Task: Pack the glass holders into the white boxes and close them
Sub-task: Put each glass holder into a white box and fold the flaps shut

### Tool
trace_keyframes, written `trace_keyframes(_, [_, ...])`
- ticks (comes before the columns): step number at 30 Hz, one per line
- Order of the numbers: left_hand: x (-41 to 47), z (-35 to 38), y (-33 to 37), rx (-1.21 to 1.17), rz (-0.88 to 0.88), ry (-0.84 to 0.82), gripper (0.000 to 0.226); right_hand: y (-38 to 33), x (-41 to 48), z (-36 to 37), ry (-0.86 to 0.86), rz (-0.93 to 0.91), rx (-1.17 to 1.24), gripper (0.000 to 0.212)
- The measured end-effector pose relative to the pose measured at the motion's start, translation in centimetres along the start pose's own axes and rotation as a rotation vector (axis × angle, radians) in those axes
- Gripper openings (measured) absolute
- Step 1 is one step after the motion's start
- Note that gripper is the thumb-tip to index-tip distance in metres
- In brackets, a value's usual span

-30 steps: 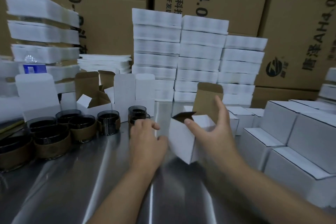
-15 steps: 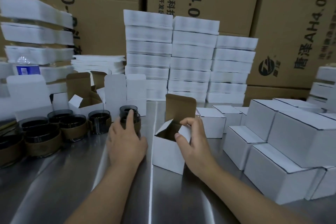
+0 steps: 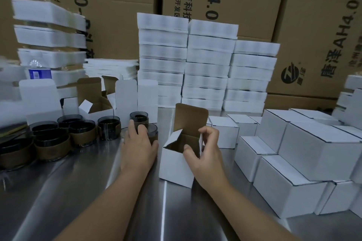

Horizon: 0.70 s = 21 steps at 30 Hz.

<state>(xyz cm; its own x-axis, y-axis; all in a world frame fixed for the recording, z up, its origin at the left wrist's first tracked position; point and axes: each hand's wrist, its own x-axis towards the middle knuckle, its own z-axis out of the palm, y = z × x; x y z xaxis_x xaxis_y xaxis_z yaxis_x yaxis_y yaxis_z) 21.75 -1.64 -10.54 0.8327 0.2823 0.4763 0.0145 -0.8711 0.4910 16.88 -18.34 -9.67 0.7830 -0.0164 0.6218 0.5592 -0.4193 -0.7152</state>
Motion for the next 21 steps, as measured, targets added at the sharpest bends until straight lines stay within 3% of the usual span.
trace_keyframes(4, [0.0,0.0,-0.2,-0.186,-0.051,-0.001,0.028,0.1,0.0,-0.4,0.002,0.002,0.021,0.053])
trace_keyframes(9, [0.6,-1.3,-0.2,-0.467,-0.176,0.151,0.028,1.0,0.8,-0.9,-0.028,0.022,-0.027,0.063])
trace_keyframes(15, [-0.8,-4.5,4.8,-1.065,-0.220,0.239,0.025,2.0,1.8,-0.8,0.002,0.024,-0.036,0.065])
trace_keyframes(17, [-1.7,-6.0,6.5,-1.211,-0.148,0.208,0.021,2.1,1.9,-0.8,-0.015,0.019,-0.033,0.066])
trace_keyframes(21, [-3.8,-7.6,8.5,-1.416,-0.020,-0.009,0.014,2.1,2.0,-0.9,-0.045,0.017,0.004,0.066])
